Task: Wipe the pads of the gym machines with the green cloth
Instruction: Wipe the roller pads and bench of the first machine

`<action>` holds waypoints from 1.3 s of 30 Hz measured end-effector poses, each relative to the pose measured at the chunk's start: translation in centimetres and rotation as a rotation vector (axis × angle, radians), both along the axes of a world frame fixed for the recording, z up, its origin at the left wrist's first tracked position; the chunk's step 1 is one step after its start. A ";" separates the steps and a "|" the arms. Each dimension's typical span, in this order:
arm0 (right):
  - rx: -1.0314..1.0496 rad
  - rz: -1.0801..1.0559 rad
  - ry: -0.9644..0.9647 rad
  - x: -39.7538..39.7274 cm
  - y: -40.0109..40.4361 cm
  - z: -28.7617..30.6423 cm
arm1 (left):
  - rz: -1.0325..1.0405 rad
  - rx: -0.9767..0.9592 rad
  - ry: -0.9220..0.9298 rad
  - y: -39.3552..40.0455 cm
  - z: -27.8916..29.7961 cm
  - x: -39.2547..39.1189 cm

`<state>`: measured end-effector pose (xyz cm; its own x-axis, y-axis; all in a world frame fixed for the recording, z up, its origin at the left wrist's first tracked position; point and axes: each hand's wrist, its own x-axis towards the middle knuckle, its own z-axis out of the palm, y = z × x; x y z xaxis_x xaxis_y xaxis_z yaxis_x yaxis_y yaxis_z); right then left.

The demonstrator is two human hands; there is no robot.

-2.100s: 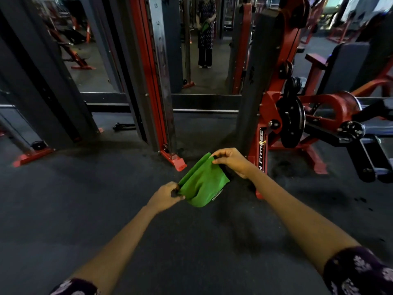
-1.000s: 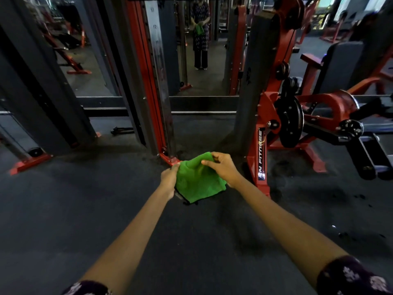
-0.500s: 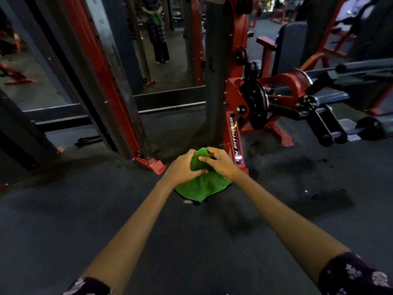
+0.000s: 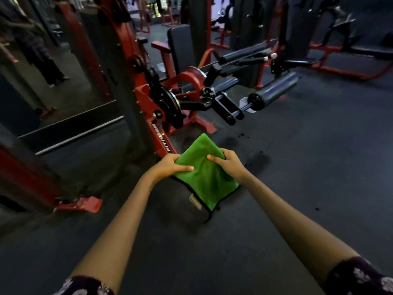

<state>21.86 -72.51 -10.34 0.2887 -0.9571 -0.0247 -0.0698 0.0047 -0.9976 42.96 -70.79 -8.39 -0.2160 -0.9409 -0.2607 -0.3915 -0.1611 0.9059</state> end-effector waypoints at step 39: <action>0.112 -0.899 -0.201 -71.1 -23.3 -1.0 | -0.009 -0.205 0.417 -34.4 -5.1 -78.8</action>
